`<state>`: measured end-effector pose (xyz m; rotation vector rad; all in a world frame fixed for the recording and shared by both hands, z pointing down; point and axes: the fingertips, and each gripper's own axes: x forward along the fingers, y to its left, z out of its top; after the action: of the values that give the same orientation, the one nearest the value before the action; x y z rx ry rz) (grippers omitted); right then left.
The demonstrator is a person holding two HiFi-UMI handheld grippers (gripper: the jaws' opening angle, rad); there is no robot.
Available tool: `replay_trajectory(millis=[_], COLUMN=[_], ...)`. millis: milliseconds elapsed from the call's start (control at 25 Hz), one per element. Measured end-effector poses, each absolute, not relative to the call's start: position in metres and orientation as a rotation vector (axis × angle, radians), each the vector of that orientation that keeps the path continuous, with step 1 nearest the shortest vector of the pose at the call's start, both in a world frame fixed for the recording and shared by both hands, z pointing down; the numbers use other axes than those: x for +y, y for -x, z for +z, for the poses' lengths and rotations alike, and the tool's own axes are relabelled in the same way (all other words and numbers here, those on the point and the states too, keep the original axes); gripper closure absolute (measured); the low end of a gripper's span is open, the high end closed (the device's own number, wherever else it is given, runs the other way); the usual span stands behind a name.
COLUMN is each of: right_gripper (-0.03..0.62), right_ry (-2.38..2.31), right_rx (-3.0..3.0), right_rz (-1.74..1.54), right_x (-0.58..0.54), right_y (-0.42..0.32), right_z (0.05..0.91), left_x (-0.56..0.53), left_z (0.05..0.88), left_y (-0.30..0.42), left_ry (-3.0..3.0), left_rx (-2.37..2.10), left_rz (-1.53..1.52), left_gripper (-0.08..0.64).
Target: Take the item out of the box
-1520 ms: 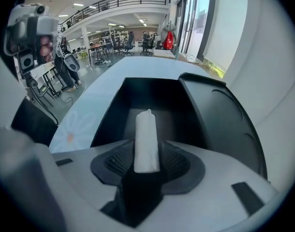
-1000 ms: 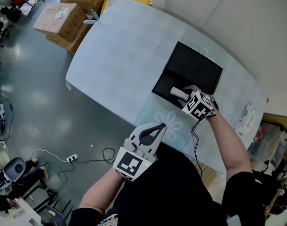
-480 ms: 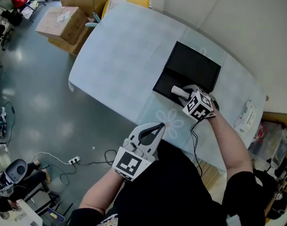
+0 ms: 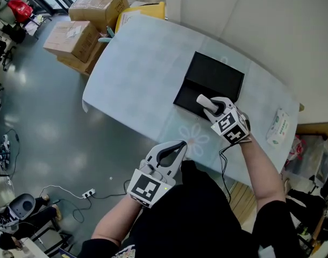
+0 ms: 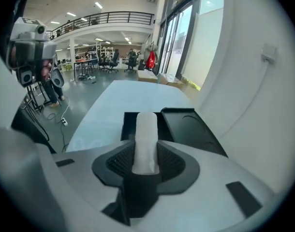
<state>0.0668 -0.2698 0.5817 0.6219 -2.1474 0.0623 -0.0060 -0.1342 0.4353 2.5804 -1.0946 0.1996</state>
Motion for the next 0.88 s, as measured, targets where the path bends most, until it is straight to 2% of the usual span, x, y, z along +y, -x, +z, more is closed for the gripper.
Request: replay_trajectory(millis=[880], right_gripper=[0.451], right_ry=[-1.035], right_rx=[-2.572], right_rz=[0.182], right_x=[-0.143], right_y=[-0.009], right_z=[0.413], left_x=[-0.059], left_z=[0.382], left_y=[0.069], left_ry=[-2.65], left_rx=[-1.139], left_rz=[0.161], left_gripper=[0.552])
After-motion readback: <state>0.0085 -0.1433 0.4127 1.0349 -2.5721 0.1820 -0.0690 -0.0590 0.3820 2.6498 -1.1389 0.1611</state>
